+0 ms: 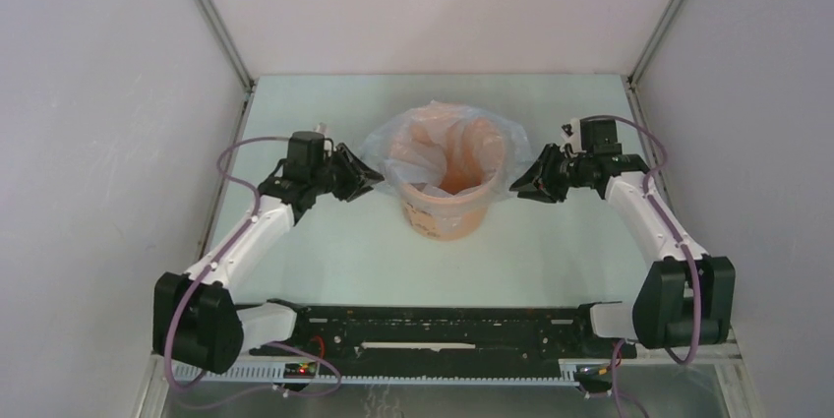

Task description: Put the trash bags into the trash bin

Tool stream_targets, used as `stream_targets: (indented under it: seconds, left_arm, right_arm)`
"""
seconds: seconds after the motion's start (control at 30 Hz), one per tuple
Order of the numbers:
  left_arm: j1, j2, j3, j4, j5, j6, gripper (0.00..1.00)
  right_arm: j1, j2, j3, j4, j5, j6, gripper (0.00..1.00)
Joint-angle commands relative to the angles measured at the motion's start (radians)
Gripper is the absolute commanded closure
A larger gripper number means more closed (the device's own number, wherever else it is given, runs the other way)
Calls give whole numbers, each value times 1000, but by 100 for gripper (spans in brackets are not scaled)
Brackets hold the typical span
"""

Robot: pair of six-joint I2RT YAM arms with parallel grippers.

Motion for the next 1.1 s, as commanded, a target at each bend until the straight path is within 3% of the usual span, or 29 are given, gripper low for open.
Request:
stream_targets:
  seconds: [0.0, 0.17, 0.33, 0.4, 0.5, 0.67, 0.77, 0.9, 1.07]
  left_arm:
    - [3, -70, 74, -103, -5, 121, 49]
    - [14, -219, 68, -244, -14, 192, 21]
    - [49, -360, 90, -328, -69, 306, 4]
    - [100, -386, 104, -291, -59, 321, 4]
    - [167, -368, 101, -79, 65, 272, 8]
    - [186, -171, 155, 277, 319, 260, 6]
    - [191, -16, 259, 301, 477, 289, 6]
    - [211, 96, 326, 313, 573, 344, 4]
    - [221, 227, 346, 469, 693, 287, 3]
  right_arm:
    - [-11, -141, 75, -128, -22, -90, 49]
    - [-67, -259, 158, -274, 1, -151, 28]
    - [-87, -245, 225, -129, -69, -132, 21]
    - [-87, -202, 237, 3, -138, -99, 20]
    - [-90, -105, 269, 214, -265, -1, 22]
    - [-88, 56, 282, 497, -417, 9, 30]
    - [-92, 143, 295, 561, -463, -34, 31]
    - [-100, 263, 336, 683, -565, -23, 31]
    - [-112, 384, 449, 532, -578, -145, 29]
